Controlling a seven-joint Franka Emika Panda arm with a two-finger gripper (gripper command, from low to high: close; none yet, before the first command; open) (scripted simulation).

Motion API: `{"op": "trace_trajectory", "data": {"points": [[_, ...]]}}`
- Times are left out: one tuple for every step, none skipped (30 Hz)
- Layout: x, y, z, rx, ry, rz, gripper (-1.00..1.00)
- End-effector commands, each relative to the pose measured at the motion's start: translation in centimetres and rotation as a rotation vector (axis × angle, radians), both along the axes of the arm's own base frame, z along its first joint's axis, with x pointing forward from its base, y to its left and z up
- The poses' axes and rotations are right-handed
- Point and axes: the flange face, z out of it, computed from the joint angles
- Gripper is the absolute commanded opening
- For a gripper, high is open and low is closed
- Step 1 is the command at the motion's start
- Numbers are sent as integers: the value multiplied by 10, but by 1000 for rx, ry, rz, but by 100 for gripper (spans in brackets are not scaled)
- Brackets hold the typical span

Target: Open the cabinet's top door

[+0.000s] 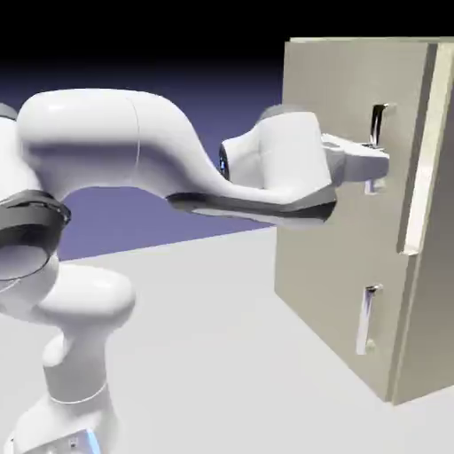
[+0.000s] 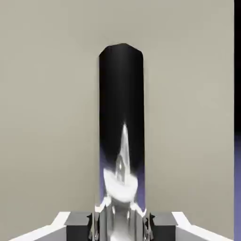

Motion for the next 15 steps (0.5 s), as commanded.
{"op": "trace_trajectory", "data": {"points": [[-6, 3, 0, 1, 0, -14, -100], [-11, 5, 0, 1, 0, -27, -100], [-17, 8, 0, 1, 0, -40, -100], [-23, 10, 0, 1, 0, -52, -100], [-28, 13, 0, 1, 0, -65, -100], [-33, 16, 0, 1, 0, -78, -100], [-39, 18, 0, 1, 0, -91, -100], [-44, 21, 0, 1, 0, -104, -100], [-49, 24, 0, 1, 0, -116, -100], [-55, 27, 0, 1, 0, -129, -100], [-60, 30, 0, 1, 0, -142, -100], [-65, 33, 0, 1, 0, -154, -100], [-70, 36, 0, 1, 0, -166, -100], [-75, 39, 0, 1, 0, -178, -100], [-80, 43, 0, 1, 0, -191, -100]]}}
